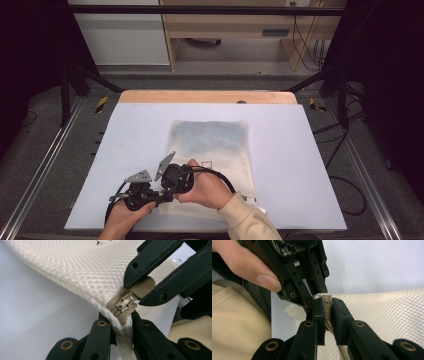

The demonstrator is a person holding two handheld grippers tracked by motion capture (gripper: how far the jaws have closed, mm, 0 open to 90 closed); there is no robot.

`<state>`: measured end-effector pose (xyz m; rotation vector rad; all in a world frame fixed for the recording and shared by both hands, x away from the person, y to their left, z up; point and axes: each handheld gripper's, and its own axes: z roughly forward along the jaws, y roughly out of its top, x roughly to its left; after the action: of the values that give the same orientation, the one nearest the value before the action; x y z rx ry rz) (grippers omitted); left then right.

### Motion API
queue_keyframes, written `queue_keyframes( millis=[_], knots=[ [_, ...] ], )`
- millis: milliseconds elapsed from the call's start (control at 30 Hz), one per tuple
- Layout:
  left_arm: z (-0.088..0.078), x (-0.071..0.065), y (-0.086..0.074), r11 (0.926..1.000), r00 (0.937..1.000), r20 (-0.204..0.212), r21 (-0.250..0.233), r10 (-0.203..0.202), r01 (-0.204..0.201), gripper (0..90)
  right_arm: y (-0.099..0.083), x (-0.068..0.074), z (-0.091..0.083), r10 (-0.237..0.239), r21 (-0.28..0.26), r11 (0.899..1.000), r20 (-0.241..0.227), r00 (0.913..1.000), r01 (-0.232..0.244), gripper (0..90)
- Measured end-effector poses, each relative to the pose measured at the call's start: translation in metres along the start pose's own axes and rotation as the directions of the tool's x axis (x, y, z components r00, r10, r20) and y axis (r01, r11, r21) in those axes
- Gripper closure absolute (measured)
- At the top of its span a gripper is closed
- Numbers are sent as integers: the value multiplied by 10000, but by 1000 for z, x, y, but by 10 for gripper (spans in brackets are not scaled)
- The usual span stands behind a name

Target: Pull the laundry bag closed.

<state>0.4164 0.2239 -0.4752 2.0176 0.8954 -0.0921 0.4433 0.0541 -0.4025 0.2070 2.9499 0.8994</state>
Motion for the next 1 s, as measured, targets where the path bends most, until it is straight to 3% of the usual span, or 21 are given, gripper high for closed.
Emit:
queue_keyframes(
  millis=[1000],
  knots=[
    [2,-4,1,9999,9999,-101,-101,61,-62,858,-13,-2,-4,159,519,9985,20,9999,-160,824]
  ],
)
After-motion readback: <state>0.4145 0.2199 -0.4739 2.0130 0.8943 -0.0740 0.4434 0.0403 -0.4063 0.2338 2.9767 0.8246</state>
